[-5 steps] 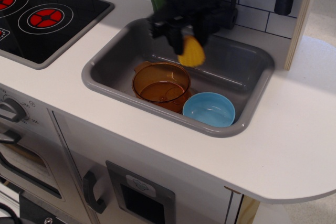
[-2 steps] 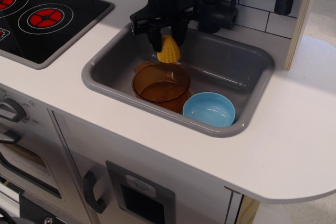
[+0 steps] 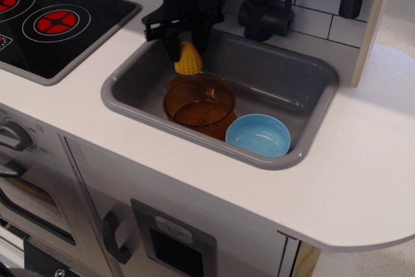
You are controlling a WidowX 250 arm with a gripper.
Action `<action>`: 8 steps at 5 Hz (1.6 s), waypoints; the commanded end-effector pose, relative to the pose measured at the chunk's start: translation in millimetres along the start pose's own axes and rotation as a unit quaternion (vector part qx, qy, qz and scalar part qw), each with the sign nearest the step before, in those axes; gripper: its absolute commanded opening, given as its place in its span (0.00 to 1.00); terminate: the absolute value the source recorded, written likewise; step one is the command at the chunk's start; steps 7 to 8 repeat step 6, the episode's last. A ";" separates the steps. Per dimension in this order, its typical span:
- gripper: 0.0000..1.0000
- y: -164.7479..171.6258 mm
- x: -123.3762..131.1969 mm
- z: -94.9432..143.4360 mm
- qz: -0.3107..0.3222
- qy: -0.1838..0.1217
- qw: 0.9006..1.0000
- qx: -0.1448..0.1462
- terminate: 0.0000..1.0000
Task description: Take corn out of bowl sink
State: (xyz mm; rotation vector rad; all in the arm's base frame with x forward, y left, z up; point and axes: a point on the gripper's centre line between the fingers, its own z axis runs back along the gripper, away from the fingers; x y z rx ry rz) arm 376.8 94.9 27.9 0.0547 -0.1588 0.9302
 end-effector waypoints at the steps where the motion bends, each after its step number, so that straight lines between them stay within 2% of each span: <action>1: 0.00 4.8 29.6 9.2 0.008 -0.029 1.000 -0.009 0.00; 3: 0.00 12.1 24.8 2.8 -0.002 -0.028 1.000 0.002 0.00; 4: 1.00 13.9 25.3 2.3 -0.006 -0.028 1.000 0.012 0.00; 5: 1.00 13.0 27.5 6.2 0.004 -0.032 0.999 0.018 0.00; 6: 1.00 11.1 30.8 12.5 0.026 -0.050 0.998 0.022 1.00; 8: 1.00 11.1 30.8 12.5 0.026 -0.050 0.998 0.022 1.00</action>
